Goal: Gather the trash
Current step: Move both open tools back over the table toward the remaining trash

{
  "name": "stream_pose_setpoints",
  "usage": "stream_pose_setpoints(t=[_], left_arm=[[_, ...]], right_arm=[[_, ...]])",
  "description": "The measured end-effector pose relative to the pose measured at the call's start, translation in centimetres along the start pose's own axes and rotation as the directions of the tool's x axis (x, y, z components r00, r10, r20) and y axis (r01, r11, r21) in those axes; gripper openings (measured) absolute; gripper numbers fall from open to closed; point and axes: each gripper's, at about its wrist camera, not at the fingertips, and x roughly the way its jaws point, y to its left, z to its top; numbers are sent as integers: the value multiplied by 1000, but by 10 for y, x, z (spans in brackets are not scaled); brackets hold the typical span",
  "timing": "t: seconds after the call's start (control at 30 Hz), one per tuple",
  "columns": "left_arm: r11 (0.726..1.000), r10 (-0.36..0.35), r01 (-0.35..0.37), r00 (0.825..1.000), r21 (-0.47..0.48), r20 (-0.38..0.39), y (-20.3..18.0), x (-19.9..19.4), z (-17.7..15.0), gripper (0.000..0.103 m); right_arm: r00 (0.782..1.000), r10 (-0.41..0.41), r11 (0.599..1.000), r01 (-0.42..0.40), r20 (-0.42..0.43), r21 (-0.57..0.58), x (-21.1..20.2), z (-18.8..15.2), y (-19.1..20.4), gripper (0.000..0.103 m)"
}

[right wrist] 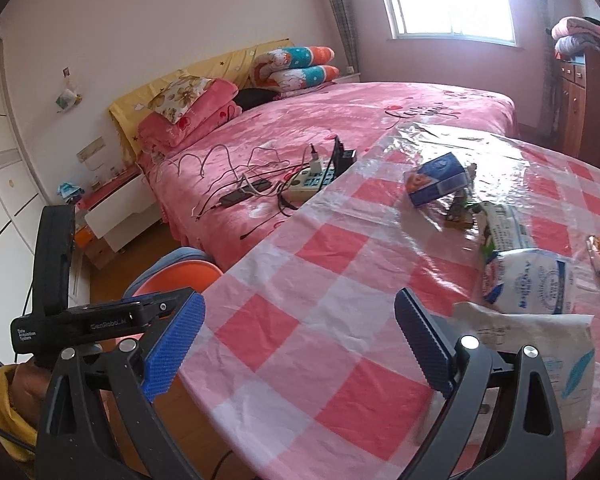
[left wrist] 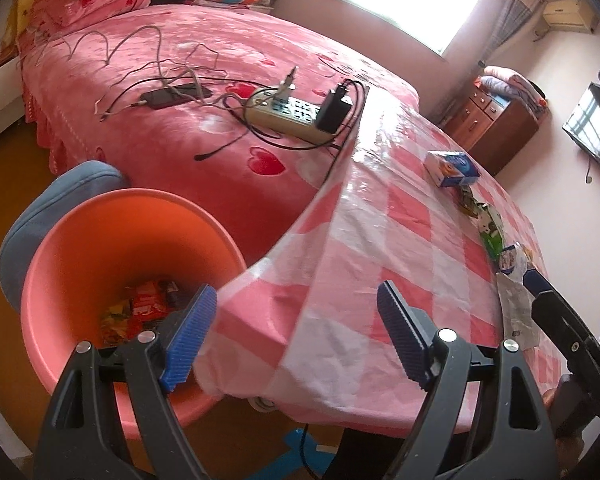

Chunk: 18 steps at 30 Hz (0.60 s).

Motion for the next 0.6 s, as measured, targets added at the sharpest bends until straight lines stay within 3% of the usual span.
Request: stream_pose_setpoints(t=[0.6], left_arm=[[994,6,-1,999,105,-42,-63,15,-3,85]], right_arm=[[998,-35,998,32,45,53,-26,0,-47,95]])
